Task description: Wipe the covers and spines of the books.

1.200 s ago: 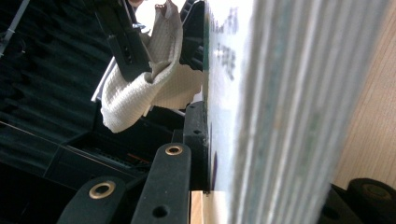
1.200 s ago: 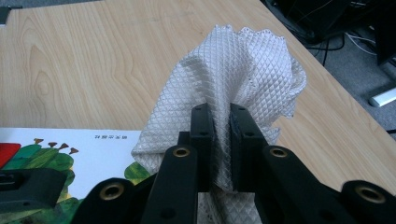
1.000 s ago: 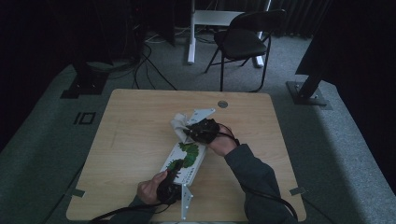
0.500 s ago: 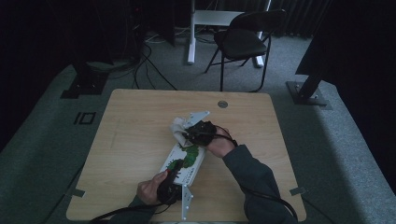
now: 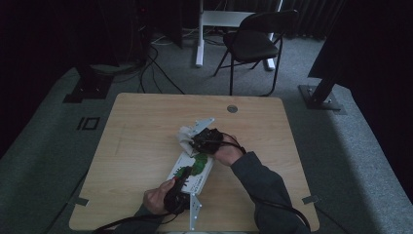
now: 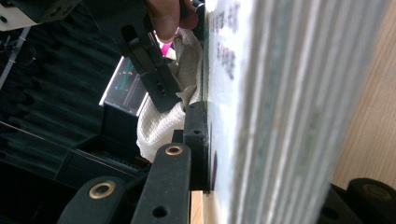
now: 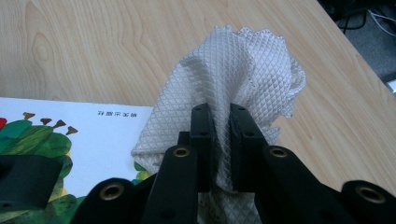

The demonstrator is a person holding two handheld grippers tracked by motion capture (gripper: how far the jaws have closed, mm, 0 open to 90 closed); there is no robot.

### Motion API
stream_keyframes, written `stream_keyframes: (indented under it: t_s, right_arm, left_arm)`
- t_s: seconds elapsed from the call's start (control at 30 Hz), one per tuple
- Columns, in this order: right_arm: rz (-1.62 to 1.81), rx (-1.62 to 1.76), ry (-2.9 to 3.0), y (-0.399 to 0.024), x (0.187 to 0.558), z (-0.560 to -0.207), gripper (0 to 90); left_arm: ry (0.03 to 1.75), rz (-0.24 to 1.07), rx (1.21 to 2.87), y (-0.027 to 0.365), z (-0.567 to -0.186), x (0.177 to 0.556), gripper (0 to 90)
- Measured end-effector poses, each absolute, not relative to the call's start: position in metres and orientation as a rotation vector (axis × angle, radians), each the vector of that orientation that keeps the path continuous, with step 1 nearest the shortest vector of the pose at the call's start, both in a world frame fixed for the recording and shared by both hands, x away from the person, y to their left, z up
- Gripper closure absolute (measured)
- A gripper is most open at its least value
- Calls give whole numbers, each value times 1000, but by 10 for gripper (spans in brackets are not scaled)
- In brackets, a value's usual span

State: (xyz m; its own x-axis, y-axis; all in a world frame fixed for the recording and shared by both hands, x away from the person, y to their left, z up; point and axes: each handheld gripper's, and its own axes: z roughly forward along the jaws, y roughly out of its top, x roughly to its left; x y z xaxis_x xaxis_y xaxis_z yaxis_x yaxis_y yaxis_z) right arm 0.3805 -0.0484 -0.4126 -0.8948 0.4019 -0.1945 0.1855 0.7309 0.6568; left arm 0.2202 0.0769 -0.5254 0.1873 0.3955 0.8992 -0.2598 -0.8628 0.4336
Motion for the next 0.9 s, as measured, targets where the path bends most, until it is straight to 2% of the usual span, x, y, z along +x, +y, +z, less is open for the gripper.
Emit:
stream_keyframes:
  t_s: [0.9]
  right_arm:
    - [918,368,2666,-34,367,-420,823]
  left_arm:
    - [117,1732,1983,76,-526,220,788]
